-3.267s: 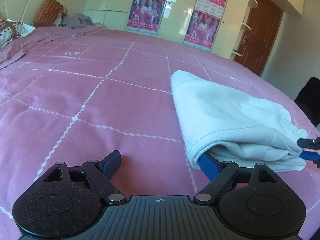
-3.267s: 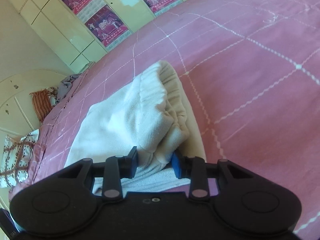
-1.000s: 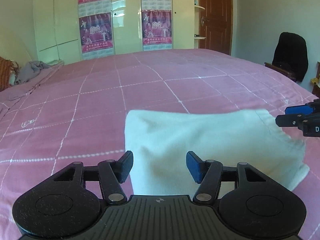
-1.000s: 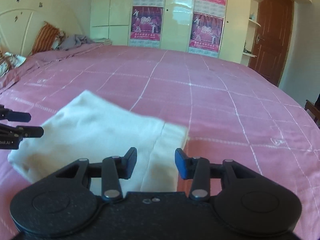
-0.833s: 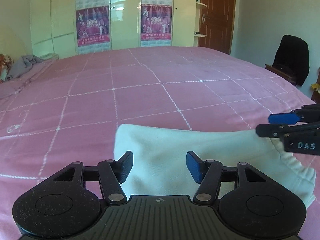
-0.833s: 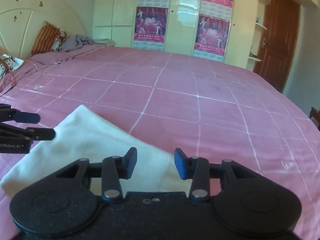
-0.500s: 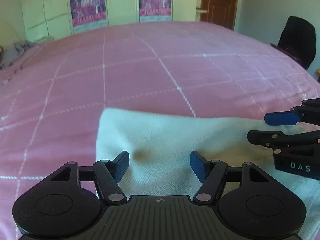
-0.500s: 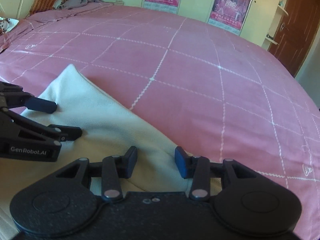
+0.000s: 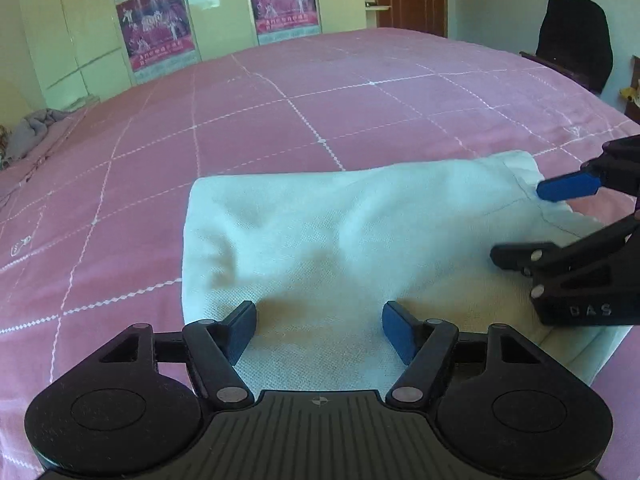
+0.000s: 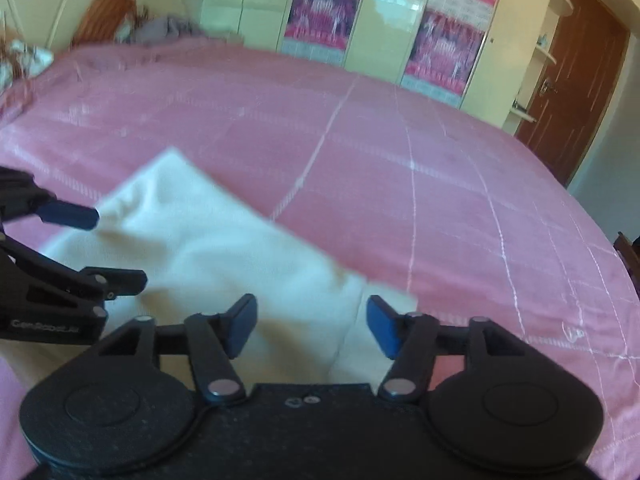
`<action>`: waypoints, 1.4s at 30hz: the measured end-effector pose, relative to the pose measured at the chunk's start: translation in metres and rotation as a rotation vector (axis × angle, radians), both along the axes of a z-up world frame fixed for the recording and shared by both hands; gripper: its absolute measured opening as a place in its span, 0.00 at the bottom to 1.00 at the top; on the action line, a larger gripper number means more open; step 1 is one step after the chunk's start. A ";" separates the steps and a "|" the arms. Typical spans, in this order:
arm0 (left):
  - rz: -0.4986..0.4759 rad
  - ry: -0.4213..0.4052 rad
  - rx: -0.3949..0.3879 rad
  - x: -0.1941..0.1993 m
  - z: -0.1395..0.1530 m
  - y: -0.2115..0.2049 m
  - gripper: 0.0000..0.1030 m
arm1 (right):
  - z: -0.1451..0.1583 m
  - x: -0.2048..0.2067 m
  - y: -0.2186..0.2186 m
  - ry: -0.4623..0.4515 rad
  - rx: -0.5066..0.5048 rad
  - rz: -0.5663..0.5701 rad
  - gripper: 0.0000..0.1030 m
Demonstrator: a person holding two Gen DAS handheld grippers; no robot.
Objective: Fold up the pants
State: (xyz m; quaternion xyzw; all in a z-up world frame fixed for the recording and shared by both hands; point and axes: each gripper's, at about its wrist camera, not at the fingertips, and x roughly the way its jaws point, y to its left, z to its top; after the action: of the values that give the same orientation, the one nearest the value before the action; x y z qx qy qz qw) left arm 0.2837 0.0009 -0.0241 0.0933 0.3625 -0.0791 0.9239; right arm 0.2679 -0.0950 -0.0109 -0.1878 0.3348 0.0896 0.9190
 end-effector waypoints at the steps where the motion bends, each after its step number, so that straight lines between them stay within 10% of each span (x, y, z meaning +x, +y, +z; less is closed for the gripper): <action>1: 0.006 -0.001 0.002 -0.004 0.002 0.000 0.68 | -0.010 0.002 0.002 0.049 -0.037 -0.005 0.65; 11: 0.051 -0.105 -0.014 -0.059 0.026 0.040 0.85 | 0.019 -0.045 -0.072 -0.028 0.308 -0.051 0.74; 19: 0.076 0.048 -0.498 -0.041 -0.007 0.125 0.78 | -0.008 -0.036 -0.162 0.151 0.834 -0.136 0.77; 26: 0.030 0.218 -0.806 -0.002 -0.053 0.153 0.61 | -0.044 -0.010 -0.189 0.324 1.090 -0.124 0.82; 37: -0.076 0.308 -1.122 0.042 -0.103 0.161 0.39 | -0.063 0.031 -0.179 0.480 1.173 0.033 0.82; 42: -0.074 0.305 -1.135 0.057 -0.110 0.143 0.32 | -0.064 0.051 -0.160 0.471 1.116 0.062 0.62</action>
State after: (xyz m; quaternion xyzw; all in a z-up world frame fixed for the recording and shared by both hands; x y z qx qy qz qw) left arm 0.3409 0.1443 -0.1344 -0.4157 0.3888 -0.3055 0.7634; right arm 0.3190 -0.2554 -0.0746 0.3376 0.4259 0.3177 0.7770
